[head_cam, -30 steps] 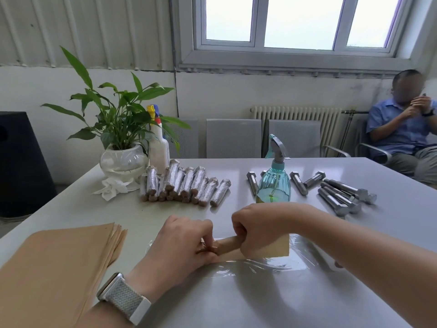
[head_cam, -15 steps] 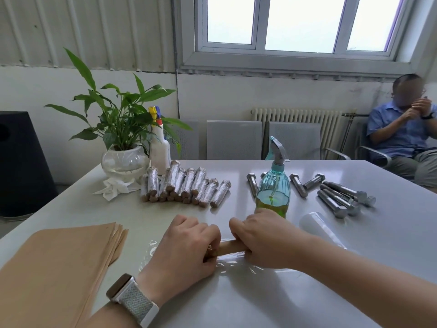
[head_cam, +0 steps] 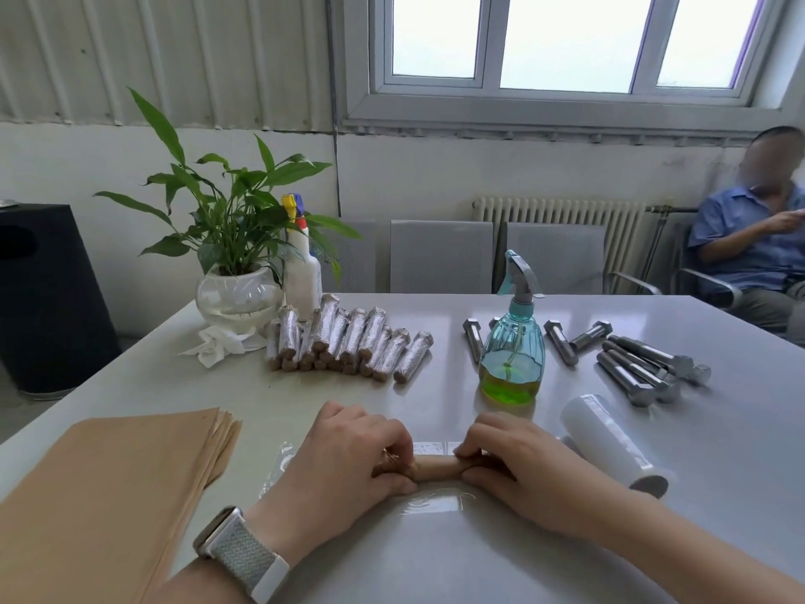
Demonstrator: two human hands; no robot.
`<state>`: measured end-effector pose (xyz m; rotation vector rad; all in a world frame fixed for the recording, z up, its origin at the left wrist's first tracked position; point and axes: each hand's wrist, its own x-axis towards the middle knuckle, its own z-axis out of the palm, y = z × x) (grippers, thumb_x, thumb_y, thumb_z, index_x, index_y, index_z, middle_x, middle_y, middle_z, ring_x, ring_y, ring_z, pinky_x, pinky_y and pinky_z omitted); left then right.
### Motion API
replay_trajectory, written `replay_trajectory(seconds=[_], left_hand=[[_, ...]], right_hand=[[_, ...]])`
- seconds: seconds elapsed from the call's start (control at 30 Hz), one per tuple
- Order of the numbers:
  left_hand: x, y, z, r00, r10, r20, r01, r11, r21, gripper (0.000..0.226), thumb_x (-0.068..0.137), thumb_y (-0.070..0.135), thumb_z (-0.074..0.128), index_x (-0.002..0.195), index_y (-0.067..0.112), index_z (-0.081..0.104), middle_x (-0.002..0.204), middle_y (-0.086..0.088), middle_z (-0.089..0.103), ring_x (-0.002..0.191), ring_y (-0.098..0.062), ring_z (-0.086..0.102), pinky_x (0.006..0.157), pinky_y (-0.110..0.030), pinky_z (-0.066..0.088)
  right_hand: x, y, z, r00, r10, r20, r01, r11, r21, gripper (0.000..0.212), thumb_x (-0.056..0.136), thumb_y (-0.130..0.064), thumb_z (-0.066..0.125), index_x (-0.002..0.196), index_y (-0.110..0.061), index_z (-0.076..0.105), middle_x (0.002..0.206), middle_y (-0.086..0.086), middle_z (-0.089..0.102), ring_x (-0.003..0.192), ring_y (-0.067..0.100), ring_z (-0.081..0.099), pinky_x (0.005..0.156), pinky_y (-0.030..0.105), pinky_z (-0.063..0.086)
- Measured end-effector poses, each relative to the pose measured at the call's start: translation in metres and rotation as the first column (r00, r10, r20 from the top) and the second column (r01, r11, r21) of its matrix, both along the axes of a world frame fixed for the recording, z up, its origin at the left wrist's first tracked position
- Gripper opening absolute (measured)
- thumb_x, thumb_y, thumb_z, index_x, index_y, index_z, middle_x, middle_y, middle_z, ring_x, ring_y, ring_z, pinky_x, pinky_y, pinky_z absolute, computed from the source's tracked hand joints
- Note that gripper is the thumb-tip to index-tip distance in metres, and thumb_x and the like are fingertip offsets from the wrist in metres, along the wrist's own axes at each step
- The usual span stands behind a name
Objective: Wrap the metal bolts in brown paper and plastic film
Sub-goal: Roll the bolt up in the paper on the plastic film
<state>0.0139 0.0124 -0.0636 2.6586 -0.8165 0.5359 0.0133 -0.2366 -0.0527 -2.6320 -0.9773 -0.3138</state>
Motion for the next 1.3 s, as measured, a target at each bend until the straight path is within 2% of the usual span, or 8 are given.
replay_trajectory(seconds=[0.13,0.23,0.37,0.6,0.87,1.0,1.17,1.3], left_hand=[[-0.004,0.007,0.006,0.993,-0.062,-0.102,0.053,0.995,-0.089,0.039,0.070,0.071,0.061,0.091,0.039,0.060,0.091,0.025,0.060,0.093,0.008,0.049,0.092,-0.019,0.028],[-0.006,0.021,0.016,0.987,-0.085,-0.137,0.042,0.957,-0.287,0.018,0.079,0.052,0.066,0.079,0.034,0.066,0.086,0.020,0.064,0.084,-0.001,0.062,0.086,-0.033,0.045],[-0.005,0.039,0.020,0.991,0.082,-0.108,-0.098,0.984,-0.151,0.019,0.074,0.046,0.069,0.061,0.042,0.055,0.081,0.021,0.062,0.079,-0.001,0.056,0.086,-0.027,0.034],[-0.002,0.034,0.014,0.976,0.064,-0.209,-0.059,0.998,0.029,0.014,0.086,0.038,0.067,0.076,0.043,0.060,0.093,0.028,0.055,0.087,0.007,0.050,0.090,-0.013,0.023],[-0.004,0.044,0.018,0.921,0.012,-0.388,-0.031,0.999,-0.041,0.013,0.081,0.059,0.060,0.079,0.047,0.064,0.104,0.027,0.056,0.103,0.003,0.051,0.099,-0.022,0.032],[-0.001,0.042,0.020,0.910,0.029,-0.413,-0.064,0.995,-0.072,0.015,0.086,0.039,0.071,0.073,0.045,0.065,0.098,0.022,0.060,0.096,0.000,0.055,0.096,-0.027,0.040],[-0.001,0.038,0.017,0.928,0.099,-0.358,-0.117,0.993,-0.031,0.018,0.084,0.046,0.070,0.068,0.045,0.061,0.092,0.022,0.061,0.087,0.004,0.052,0.093,-0.022,0.033],[-0.006,0.038,0.016,0.942,0.109,-0.319,-0.144,0.986,-0.086,0.018,0.080,0.047,0.072,0.084,0.046,0.054,0.089,0.032,0.063,0.084,0.004,0.053,0.081,-0.017,0.034]], right_hand=[[-0.005,0.001,-0.008,0.999,-0.051,-0.019,0.053,0.993,0.101,0.014,0.093,-0.026,0.064,0.106,-0.020,0.067,0.102,-0.012,0.055,0.100,0.006,0.050,0.090,0.016,0.037],[-0.004,0.001,-0.009,0.997,-0.067,-0.029,0.070,0.990,0.121,0.014,0.092,-0.025,0.066,0.105,-0.020,0.068,0.100,-0.015,0.053,0.100,0.005,0.051,0.090,0.014,0.037],[-0.004,0.002,-0.008,0.996,-0.078,-0.033,0.082,0.987,0.135,0.014,0.090,-0.025,0.069,0.103,-0.021,0.069,0.099,-0.017,0.054,0.099,0.004,0.052,0.089,0.013,0.038],[-0.007,0.002,-0.009,0.995,-0.092,-0.041,0.097,0.983,0.154,0.013,0.090,-0.027,0.069,0.102,-0.023,0.068,0.100,-0.017,0.056,0.099,0.001,0.051,0.089,0.012,0.037],[-0.009,0.003,-0.007,0.994,-0.096,-0.052,0.104,0.980,0.169,0.012,0.088,-0.024,0.071,0.099,-0.022,0.068,0.100,-0.015,0.058,0.099,0.001,0.053,0.088,0.013,0.039],[-0.009,0.004,-0.006,0.993,-0.102,-0.062,0.111,0.979,0.172,0.012,0.088,-0.024,0.071,0.099,-0.022,0.068,0.100,-0.015,0.058,0.099,0.001,0.052,0.089,0.013,0.039],[-0.009,0.004,-0.006,0.993,-0.103,-0.064,0.113,0.979,0.172,0.012,0.089,-0.024,0.071,0.100,-0.022,0.068,0.101,-0.015,0.058,0.099,0.000,0.051,0.088,0.009,0.036],[-0.008,0.005,-0.006,0.992,-0.108,-0.067,0.118,0.978,0.172,0.012,0.089,-0.024,0.071,0.100,-0.020,0.068,0.101,-0.014,0.058,0.099,0.001,0.052,0.088,0.010,0.037]])
